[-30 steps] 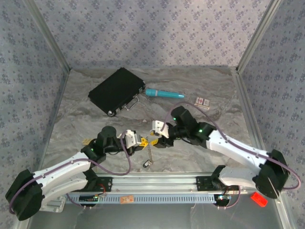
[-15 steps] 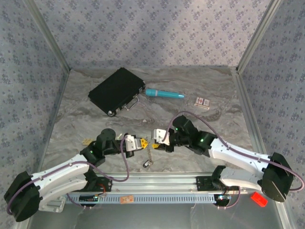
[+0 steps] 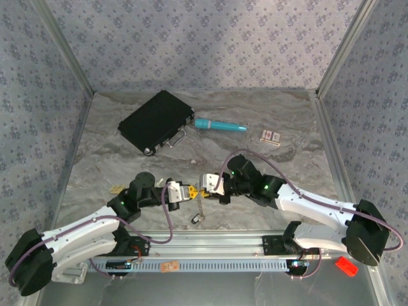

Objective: Put the keys on the keyring

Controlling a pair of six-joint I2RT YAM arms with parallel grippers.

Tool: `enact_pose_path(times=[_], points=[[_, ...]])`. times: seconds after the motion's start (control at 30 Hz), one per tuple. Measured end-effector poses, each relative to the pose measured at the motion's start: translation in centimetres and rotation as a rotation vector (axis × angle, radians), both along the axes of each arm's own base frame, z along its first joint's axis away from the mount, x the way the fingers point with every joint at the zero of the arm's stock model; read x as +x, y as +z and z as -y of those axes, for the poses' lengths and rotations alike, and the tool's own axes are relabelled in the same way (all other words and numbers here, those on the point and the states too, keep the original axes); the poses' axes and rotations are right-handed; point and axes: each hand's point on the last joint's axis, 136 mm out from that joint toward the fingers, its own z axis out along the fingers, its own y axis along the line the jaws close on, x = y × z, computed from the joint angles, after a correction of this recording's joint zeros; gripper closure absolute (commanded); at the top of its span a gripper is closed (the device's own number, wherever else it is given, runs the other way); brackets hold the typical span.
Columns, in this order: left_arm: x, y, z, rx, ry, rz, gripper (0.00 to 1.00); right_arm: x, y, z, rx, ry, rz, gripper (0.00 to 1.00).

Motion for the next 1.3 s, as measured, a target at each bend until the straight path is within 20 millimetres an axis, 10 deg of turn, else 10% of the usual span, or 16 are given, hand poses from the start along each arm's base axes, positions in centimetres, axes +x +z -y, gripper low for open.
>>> enact_pose_path(times=[0.47,0.87,1.3], points=[[0.3,-0.1,-0.2,0.005,0.028,-0.006,0.82,-0.1,0.3,-0.8,-0.062,0.049,0.020,1.00],[0.1,-0.7,-0.2,0.028,0.024,-0.022,1.00,-0.2,-0.3,-0.8,-0.202,0.108,0.052,1.00],[0.3,-0.9,-0.3,0.042,0.038,-0.019,1.00,0.1,0.5,0.4,-0.116,0.055,0.051,0.79]])
